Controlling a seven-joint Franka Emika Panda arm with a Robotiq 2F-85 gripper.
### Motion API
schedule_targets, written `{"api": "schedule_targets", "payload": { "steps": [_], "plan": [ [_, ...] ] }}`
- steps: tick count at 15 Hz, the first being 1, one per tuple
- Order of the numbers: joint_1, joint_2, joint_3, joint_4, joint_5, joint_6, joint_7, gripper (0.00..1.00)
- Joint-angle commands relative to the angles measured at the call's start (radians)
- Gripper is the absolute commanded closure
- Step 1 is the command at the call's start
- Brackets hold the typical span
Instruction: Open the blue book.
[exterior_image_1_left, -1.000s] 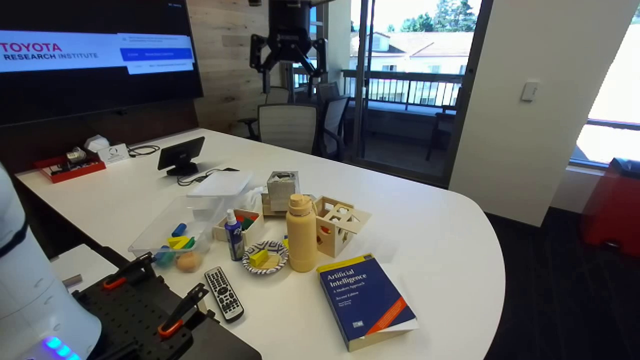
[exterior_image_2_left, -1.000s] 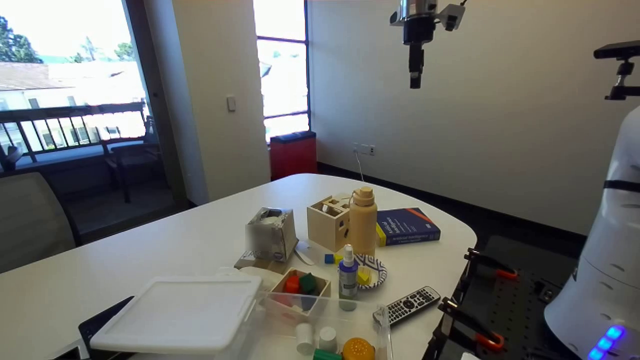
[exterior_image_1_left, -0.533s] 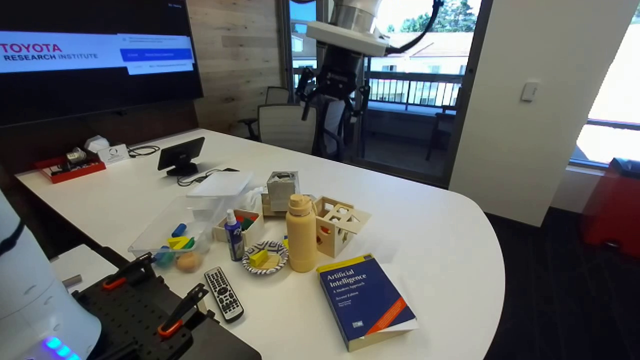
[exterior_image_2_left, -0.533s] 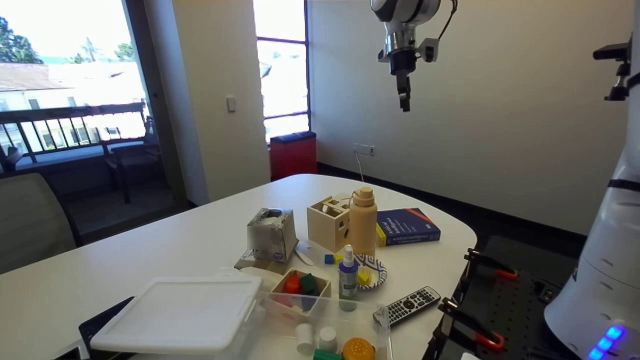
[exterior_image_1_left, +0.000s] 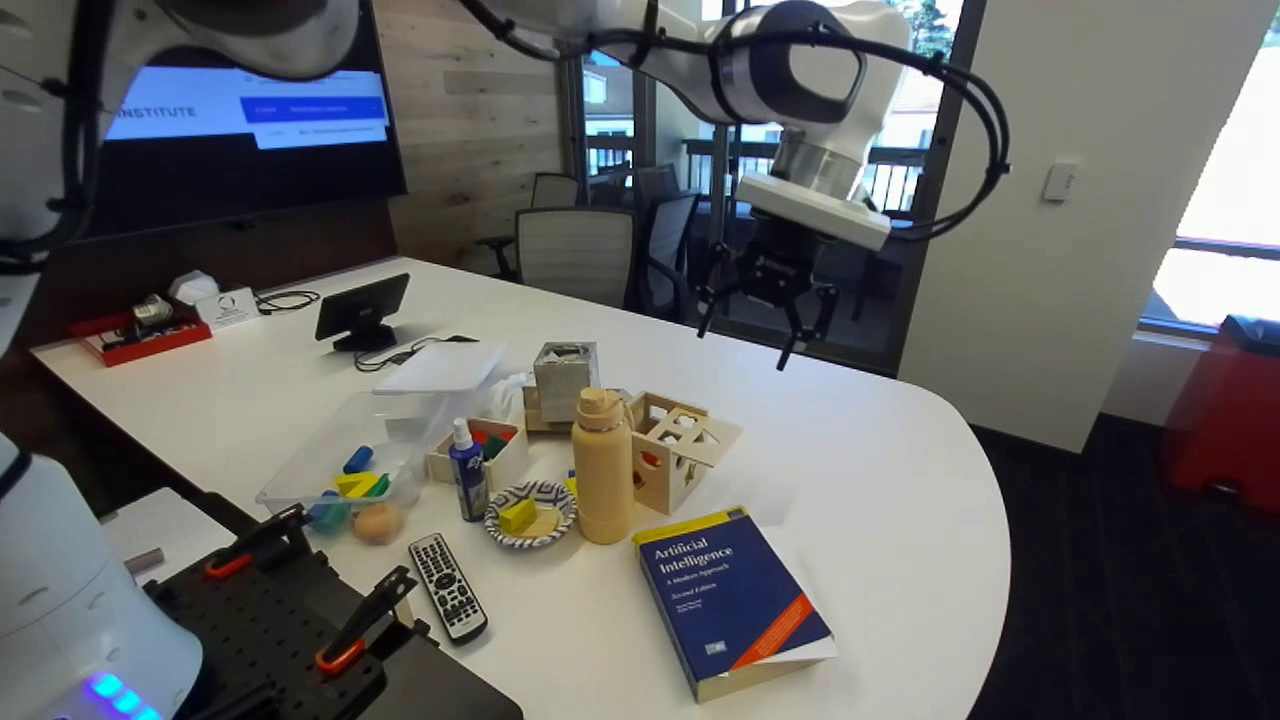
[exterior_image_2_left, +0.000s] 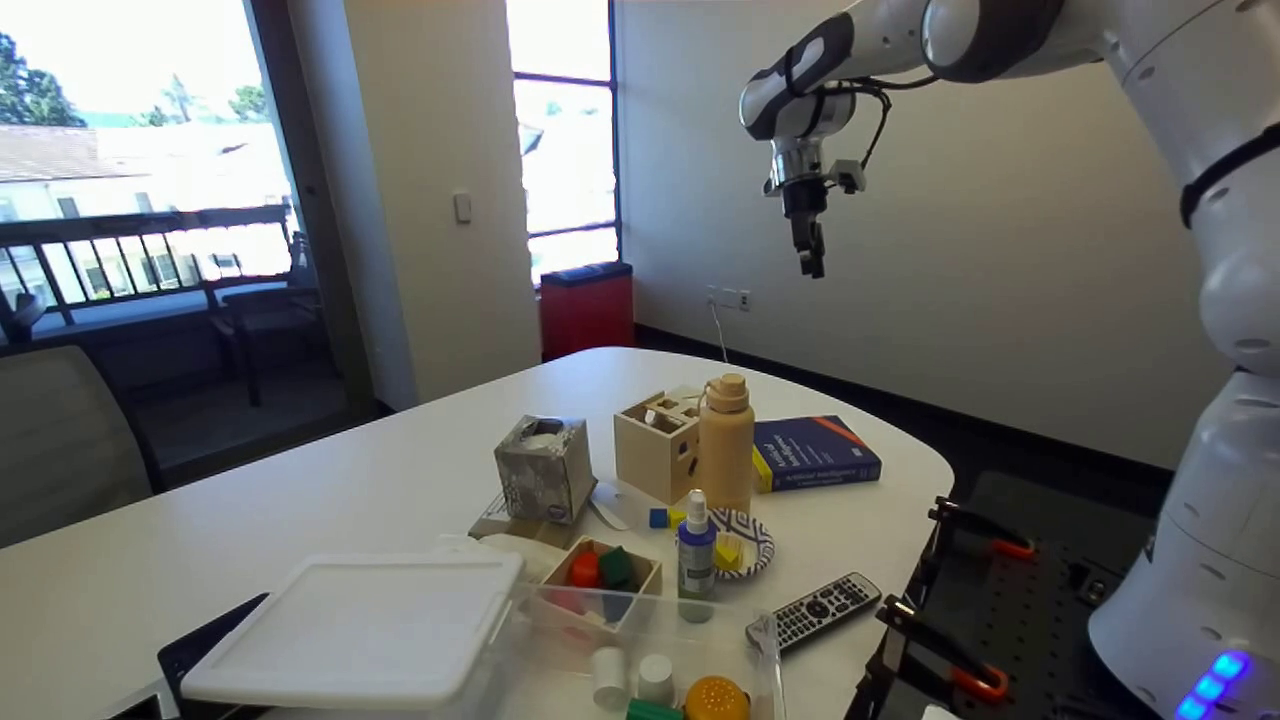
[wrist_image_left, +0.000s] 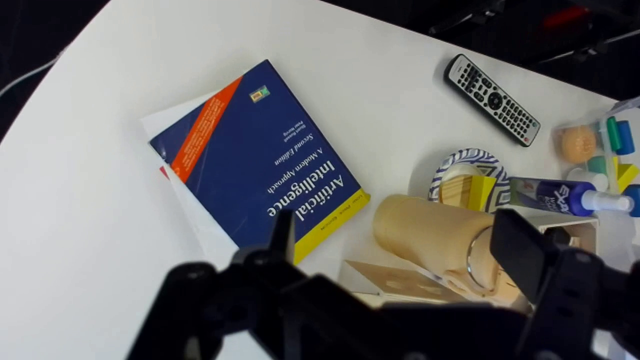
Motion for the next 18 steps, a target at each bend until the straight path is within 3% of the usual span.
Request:
{"api": "schedule_targets", "payload": {
  "steps": [1,11,12,13,18],
  "plan": [
    [-0.054,0.202,0.009,0.242,0.026,-0.096,0.029,0.0],
    [-0.164,0.636,0.029,0.69,0.059,-0.291,0.088,0.0],
    [-0.168,0.66,0.03,0.711,0.056,-0.307,0.099,0.0],
    [-0.146,0.58,0.022,0.573,0.037,-0.239,0.059,0.0],
    [-0.157,0.648,0.023,0.659,0.037,-0.264,0.073,0.0]
  ]
}}
